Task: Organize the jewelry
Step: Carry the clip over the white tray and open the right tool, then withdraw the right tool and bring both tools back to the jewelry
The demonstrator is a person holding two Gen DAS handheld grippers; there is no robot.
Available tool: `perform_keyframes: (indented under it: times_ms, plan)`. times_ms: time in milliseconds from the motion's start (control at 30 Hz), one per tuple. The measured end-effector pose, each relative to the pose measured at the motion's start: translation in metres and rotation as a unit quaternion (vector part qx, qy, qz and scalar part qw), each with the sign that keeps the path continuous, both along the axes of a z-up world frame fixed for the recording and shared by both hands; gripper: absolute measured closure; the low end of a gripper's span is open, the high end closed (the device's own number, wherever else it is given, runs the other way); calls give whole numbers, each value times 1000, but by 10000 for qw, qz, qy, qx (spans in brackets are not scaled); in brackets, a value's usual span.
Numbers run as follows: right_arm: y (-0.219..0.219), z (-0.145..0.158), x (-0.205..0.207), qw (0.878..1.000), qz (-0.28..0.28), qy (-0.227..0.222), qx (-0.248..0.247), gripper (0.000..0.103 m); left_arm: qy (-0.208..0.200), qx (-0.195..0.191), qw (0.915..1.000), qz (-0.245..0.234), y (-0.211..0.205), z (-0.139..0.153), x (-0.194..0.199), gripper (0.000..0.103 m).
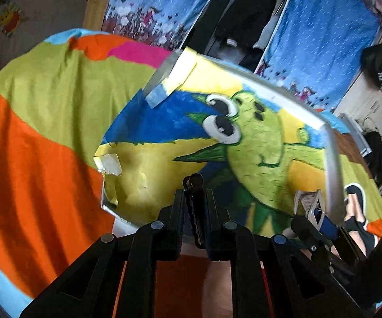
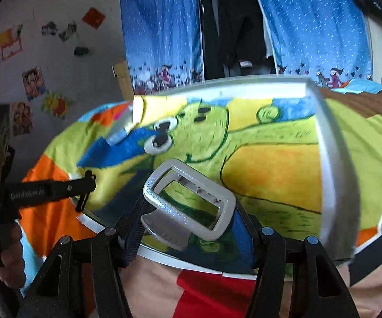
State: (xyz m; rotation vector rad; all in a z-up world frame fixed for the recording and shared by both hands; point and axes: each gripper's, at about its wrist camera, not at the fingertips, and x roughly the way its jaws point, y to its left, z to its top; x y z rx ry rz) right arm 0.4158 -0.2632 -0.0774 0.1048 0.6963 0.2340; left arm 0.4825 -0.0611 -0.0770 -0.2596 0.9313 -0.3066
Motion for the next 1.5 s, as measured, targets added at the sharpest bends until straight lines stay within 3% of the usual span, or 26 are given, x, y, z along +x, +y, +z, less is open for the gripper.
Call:
perform_keyframes:
  times_ms: [367, 533, 633, 700, 800, 900, 1000, 1167, 1233, 1500]
  plan:
    - [-1, -18, 19, 9993, -3, 381, -47, 43, 494, 152, 9987, 43, 2, -29, 18, 92]
    - [-1, -16, 19, 9992, -13, 346, -206, 26, 612, 100, 9980, 104, 6, -25, 20, 90]
    - [-3, -13, 16, 9992, -39, 318, -240, 21, 564, 105, 9982, 165, 10, -14, 16, 70]
    - [-5, -8, 13, 9993, -59, 262, -253, 12, 422, 44, 9988, 244, 14, -3, 9, 52]
    - [-7, 2, 6, 9993, -135, 108, -319, 3, 257, -17, 9993, 276, 17, 12, -3, 46]
    - [-10, 16, -5, 9995, -167, -85, -254, 1, 84, 7, 9996, 252, 19, 29, -16, 43]
    - [-15, 33, -20, 9989, -245, -359, -171, 0, -224, -20, 9995, 229, 20, 50, -37, 22]
    - [-23, 60, -59, 9948, -394, -936, -95, 0, -805, -197, 9962, 273, 21, 79, -74, 11]
    - [-25, 70, -79, 9919, -473, -1173, -124, 0, -1123, -165, 9930, 340, 23, 92, -96, 1]
    - [-24, 99, -165, 9780, -822, -1910, -189, 0, -1930, 327, 9803, 265, 22, 116, -181, 1]
